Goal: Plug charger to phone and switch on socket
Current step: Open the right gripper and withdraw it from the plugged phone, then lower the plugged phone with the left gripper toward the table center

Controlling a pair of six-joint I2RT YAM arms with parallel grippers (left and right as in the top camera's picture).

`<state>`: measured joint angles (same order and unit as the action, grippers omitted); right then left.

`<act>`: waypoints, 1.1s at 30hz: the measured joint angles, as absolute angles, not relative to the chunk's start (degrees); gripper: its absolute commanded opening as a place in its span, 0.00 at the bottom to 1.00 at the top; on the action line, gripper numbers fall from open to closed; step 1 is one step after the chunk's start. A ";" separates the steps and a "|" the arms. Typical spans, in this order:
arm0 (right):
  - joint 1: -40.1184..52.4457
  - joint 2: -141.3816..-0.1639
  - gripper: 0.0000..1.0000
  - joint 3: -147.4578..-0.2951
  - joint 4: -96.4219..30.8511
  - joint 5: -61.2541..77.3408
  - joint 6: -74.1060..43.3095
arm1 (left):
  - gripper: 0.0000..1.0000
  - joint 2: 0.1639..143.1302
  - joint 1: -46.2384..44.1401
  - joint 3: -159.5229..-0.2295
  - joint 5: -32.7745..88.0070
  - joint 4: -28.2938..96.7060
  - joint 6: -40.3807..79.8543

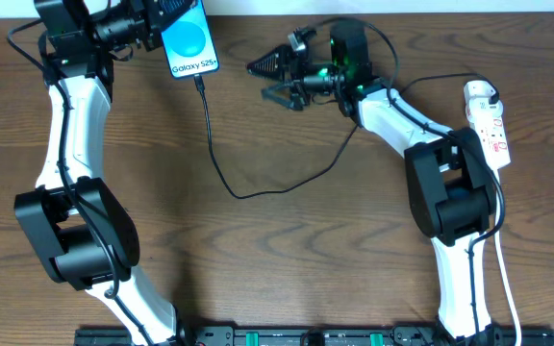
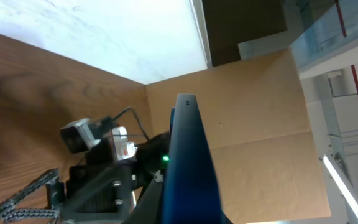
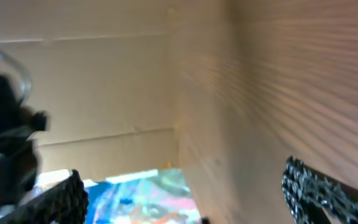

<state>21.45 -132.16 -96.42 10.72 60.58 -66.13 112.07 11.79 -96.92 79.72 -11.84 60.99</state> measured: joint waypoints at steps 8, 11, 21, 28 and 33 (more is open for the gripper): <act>17.76 -132.16 0.99 -96.40 -3.84 57.98 -55.24 | 0.07 112.07 10.74 -96.88 79.53 -11.88 60.58; 16.71 -131.94 0.99 -96.38 -9.82 55.48 -51.55 | 0.07 112.07 9.26 -95.96 79.37 -11.94 59.99; 14.41 -119.31 0.99 -96.25 -36.77 35.18 -36.60 | 0.07 112.07 4.62 -90.43 75.90 -5.21 53.69; 14.26 -110.26 0.99 -96.33 -46.76 21.30 -32.40 | 0.07 112.07 2.20 -85.38 71.20 -4.80 50.19; 14.26 -108.73 0.99 -96.33 -50.85 17.26 -31.33 | 0.07 112.07 -0.19 -81.12 67.13 -3.53 46.87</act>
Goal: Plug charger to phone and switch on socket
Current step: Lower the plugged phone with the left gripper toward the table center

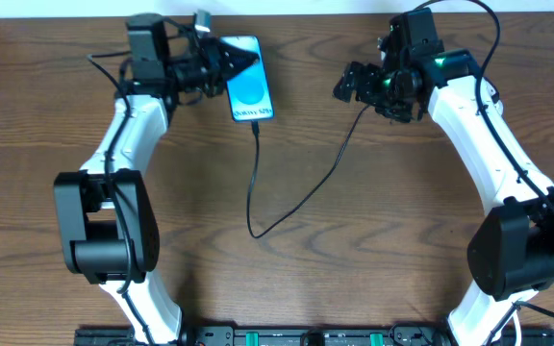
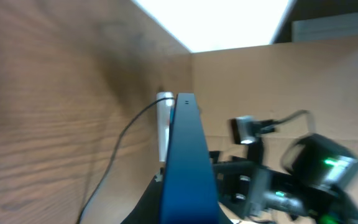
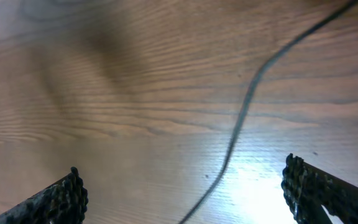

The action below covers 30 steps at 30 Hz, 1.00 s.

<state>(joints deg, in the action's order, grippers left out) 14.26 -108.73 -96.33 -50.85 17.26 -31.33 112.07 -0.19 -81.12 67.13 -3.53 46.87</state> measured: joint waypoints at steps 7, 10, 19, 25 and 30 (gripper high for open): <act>14.26 -106.50 0.99 -96.33 -53.25 15.81 -30.57 | 0.07 112.07 -3.81 -76.34 60.23 0.75 42.98; 14.26 -105.95 0.99 -96.33 -53.58 15.59 -30.48 | 0.07 112.07 -6.00 -74.78 57.36 1.15 42.06; 14.26 -105.91 0.99 -96.33 -55.46 15.57 -30.28 | 0.08 112.07 -14.66 -73.52 48.64 1.13 41.47; 14.26 -105.91 0.99 -96.33 -56.90 15.55 -29.87 | 0.08 112.38 -19.46 -73.52 45.91 0.23 41.76; 14.35 -105.91 0.99 -96.33 -58.26 15.55 -29.39 | 0.07 116.27 -20.64 -73.52 46.00 -5.15 45.06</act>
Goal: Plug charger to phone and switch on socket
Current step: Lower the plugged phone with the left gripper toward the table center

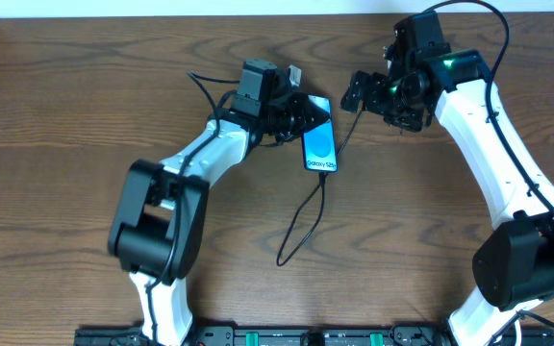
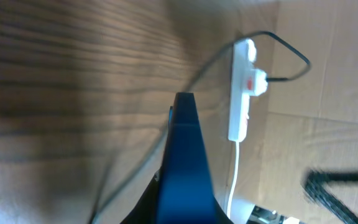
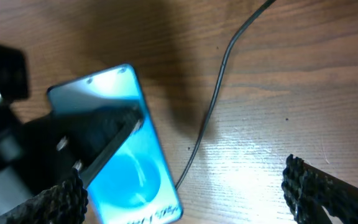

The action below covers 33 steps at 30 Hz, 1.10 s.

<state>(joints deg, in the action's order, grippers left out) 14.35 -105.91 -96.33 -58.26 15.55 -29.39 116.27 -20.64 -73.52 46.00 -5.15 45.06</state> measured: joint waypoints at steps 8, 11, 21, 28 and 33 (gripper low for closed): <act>14.48 -105.91 0.99 -96.33 -59.64 15.40 -27.99 | 0.07 124.70 -20.05 -73.30 47.94 -15.70 51.00; 14.48 -105.91 0.99 -96.33 -59.83 15.38 -27.75 | 0.07 125.16 -19.79 -73.19 48.16 -15.90 51.96; 14.59 -105.89 0.99 -96.33 -60.20 15.35 -26.68 | 0.07 125.16 -14.50 -73.19 48.77 -16.10 50.83; 15.49 -105.89 0.99 -96.33 -59.53 15.38 -26.46 | 0.07 125.16 -12.75 -73.19 47.11 -13.87 47.72; 15.66 -105.89 0.99 -96.33 -59.37 15.38 -26.06 | 0.07 125.16 -12.97 -73.17 43.72 -10.22 44.82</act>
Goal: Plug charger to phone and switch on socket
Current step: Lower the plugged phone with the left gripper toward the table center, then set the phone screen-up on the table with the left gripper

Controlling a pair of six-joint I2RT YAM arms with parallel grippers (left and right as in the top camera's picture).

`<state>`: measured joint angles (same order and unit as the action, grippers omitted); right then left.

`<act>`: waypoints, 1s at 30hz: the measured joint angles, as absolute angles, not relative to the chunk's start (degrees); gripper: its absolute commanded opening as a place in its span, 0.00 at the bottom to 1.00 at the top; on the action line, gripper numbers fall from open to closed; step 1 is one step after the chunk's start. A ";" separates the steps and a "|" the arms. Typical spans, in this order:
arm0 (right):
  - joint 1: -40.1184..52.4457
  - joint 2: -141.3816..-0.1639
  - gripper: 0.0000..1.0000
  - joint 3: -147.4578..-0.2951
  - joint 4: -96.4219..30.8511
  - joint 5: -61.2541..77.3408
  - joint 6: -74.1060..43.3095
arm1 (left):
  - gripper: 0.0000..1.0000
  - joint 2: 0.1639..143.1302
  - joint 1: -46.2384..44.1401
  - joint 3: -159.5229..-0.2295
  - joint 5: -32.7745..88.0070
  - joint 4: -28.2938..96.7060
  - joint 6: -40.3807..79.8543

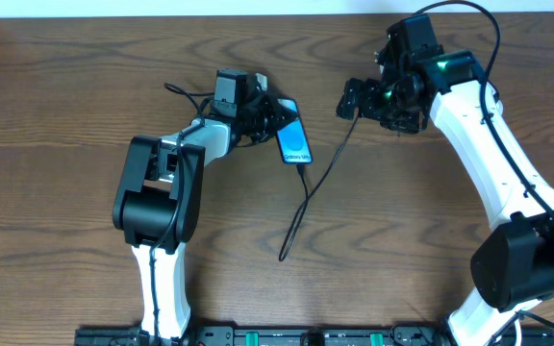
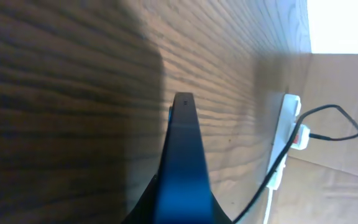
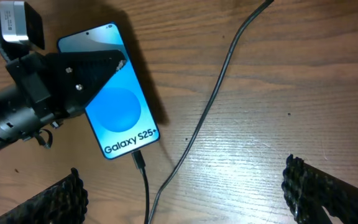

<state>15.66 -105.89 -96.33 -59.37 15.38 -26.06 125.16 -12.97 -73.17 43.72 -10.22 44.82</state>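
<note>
A phone (image 1: 294, 144) with a lit blue screen is held by its top end in my left gripper (image 1: 273, 121), which is shut on it. The right wrist view shows the phone (image 3: 114, 124) face up, with the black charger cable (image 1: 301, 207) plugged into its lower end (image 3: 139, 159). The cable loops toward the front and runs back up past my right gripper (image 1: 352, 97). That gripper is open, its fingers (image 3: 61, 199) spread wide over the cable, right of the phone. A white socket strip (image 2: 283, 142) shows only in the left wrist view, beyond the phone's edge (image 2: 182, 162).
Brown wooden table (image 1: 85, 211). A cardboard wall (image 2: 328, 124) stands behind the socket strip. The right arm (image 1: 479, 135) crosses the right side of the table.
My left gripper has carried the phone a little to the left and turned it. In the right wrist view the whole screen and the plugged-in connector now show. My right gripper has hardly moved.
The phone, cable attached, was held at the table's far left back, my right gripper open beside it. Then it was nearer the middle, with the right gripper off to the right. Then it was close under the right gripper, and now slightly left of that.
</note>
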 measured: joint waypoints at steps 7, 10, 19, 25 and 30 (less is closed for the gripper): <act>15.66 -105.89 0.99 -96.33 -59.24 15.38 -25.43 | 0.08 125.16 -13.15 -73.17 41.74 -8.91 43.03; 15.68 -105.89 0.99 -96.33 -58.98 15.35 -25.34 | 0.07 125.16 -13.58 -73.17 41.58 -7.64 42.57; 15.79 -105.89 0.99 -96.33 -58.94 15.38 -25.32 | 0.07 125.16 -15.88 -73.17 42.76 -5.98 41.78; 15.99 -105.89 0.99 -96.33 -58.94 15.35 -25.17 | 0.07 125.16 -15.88 -73.17 44.93 -5.32 41.63; 16.32 -105.89 0.99 -96.33 -58.92 15.38 -25.17 | 0.07 125.16 -15.92 -73.17 45.25 -2.81 40.05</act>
